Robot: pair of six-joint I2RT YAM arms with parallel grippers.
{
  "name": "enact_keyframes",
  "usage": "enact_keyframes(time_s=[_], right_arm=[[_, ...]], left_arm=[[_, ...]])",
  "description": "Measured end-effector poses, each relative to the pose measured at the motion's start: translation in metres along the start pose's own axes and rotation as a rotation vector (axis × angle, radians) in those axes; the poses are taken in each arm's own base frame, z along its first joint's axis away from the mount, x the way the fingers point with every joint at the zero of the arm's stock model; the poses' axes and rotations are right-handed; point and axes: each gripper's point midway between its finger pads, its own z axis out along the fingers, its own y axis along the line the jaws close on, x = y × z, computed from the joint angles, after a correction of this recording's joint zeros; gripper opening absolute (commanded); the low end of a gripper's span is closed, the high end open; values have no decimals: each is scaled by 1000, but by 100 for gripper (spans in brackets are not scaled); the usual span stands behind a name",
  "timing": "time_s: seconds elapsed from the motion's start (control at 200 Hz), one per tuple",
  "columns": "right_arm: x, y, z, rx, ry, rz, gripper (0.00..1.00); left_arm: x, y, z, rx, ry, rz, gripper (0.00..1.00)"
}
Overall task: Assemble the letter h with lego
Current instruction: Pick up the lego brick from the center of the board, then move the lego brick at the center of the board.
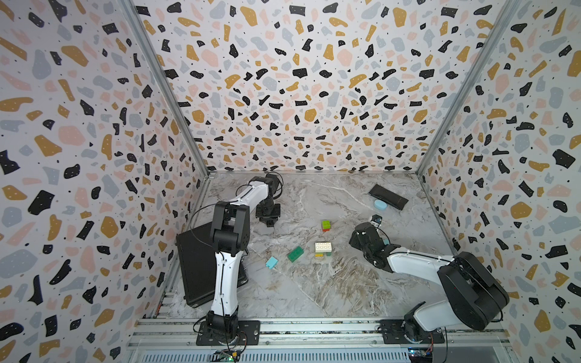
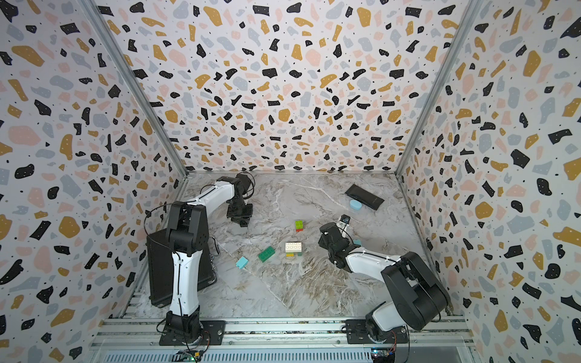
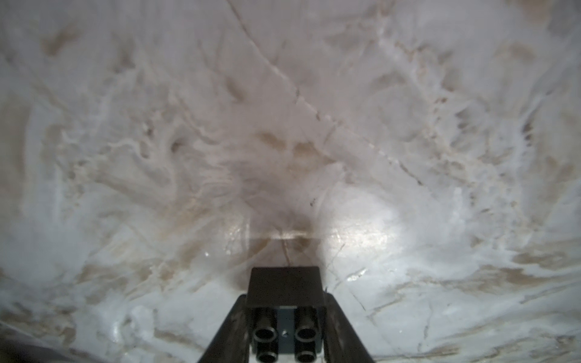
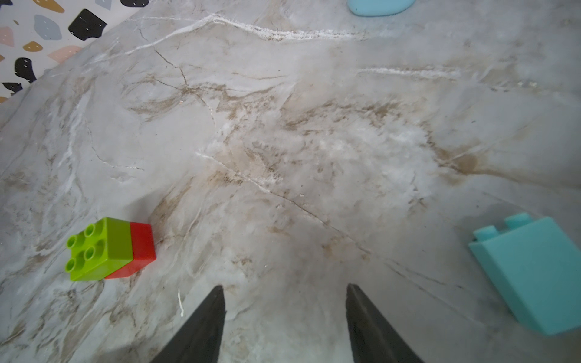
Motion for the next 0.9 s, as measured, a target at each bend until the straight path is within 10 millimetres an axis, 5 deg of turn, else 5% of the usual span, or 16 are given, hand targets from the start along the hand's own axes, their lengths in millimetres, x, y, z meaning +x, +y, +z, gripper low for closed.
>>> enact_keyframes(time_s=[0.23,0.451,0.716,0.896], right_arm=[[-2,1,0,-2,-3,-2,54],[-13,-6,10,-15,34,41,0],[-5,1,50,-156,218,136,0],[5,38,65,-332,327,132,0]], left_arm=[[1,-2,0,12,4,-8,13],[11,-14,-11,76,48,-85,0],[31,-55,-87,160,-22,-94,0],[52,-85,-133,212,-94,-14,0]])
